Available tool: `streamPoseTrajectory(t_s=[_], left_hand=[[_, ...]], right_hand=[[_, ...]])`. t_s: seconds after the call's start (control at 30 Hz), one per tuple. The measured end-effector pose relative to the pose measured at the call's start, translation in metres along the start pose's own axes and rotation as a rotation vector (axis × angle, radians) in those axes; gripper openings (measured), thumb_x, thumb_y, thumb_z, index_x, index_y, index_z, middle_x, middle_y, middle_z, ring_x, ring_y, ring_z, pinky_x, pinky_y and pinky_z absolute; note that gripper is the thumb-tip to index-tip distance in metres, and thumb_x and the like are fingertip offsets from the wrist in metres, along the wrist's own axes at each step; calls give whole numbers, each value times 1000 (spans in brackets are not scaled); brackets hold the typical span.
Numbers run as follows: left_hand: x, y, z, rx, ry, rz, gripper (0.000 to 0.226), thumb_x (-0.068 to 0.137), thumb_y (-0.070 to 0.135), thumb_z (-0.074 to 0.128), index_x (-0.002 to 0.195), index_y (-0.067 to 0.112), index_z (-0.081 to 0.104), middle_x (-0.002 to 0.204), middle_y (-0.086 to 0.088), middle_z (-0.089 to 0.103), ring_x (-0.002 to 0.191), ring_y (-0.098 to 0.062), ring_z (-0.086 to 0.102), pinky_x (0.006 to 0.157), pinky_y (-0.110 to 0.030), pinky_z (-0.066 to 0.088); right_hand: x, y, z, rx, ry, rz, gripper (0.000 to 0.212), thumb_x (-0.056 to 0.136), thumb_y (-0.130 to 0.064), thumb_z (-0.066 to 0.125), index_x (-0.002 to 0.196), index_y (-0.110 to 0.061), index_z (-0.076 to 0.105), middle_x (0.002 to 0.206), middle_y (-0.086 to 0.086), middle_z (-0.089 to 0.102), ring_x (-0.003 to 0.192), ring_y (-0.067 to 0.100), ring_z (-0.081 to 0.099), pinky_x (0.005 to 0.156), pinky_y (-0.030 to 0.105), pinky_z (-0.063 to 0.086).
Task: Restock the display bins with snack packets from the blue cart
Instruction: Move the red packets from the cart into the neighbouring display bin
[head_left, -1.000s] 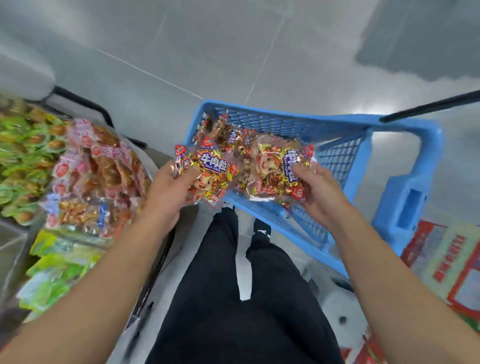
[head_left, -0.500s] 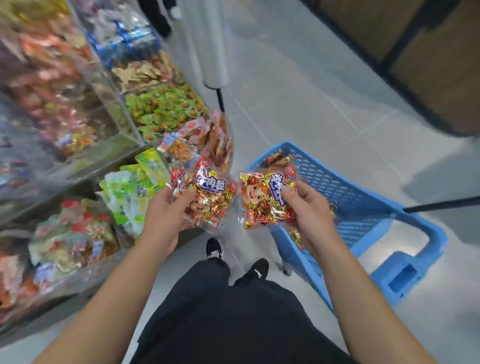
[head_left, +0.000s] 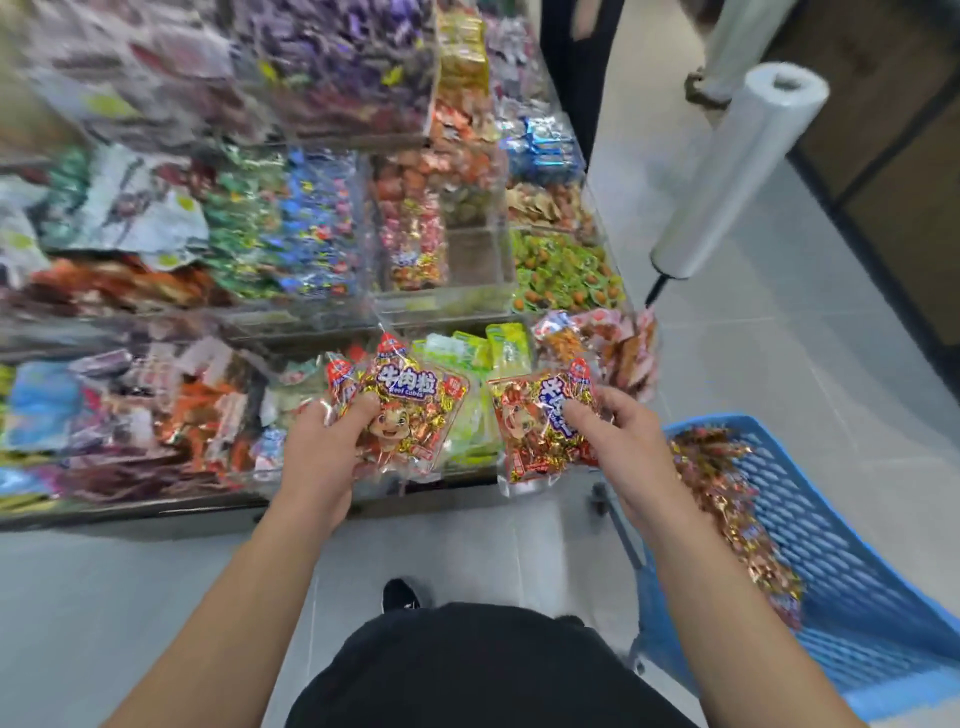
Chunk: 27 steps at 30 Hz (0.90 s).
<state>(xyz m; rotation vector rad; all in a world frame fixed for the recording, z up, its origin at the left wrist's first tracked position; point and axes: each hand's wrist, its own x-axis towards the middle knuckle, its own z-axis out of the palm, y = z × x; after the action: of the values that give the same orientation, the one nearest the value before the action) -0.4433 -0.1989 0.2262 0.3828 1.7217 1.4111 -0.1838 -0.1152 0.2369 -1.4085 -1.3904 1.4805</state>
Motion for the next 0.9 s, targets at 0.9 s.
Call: streamPoseTrajectory(t_s=[0.9], left_hand=[[185,98,-71,-39,142,-62,57,85,49,72,135,26,58,127,6,67,110,-16,63,83,-44,56]], right_hand=[[248,-104,134,-357,-6,-177,5,95,-33,64,92,-34,60,95,6,70,59,8,64,49,25,52]])
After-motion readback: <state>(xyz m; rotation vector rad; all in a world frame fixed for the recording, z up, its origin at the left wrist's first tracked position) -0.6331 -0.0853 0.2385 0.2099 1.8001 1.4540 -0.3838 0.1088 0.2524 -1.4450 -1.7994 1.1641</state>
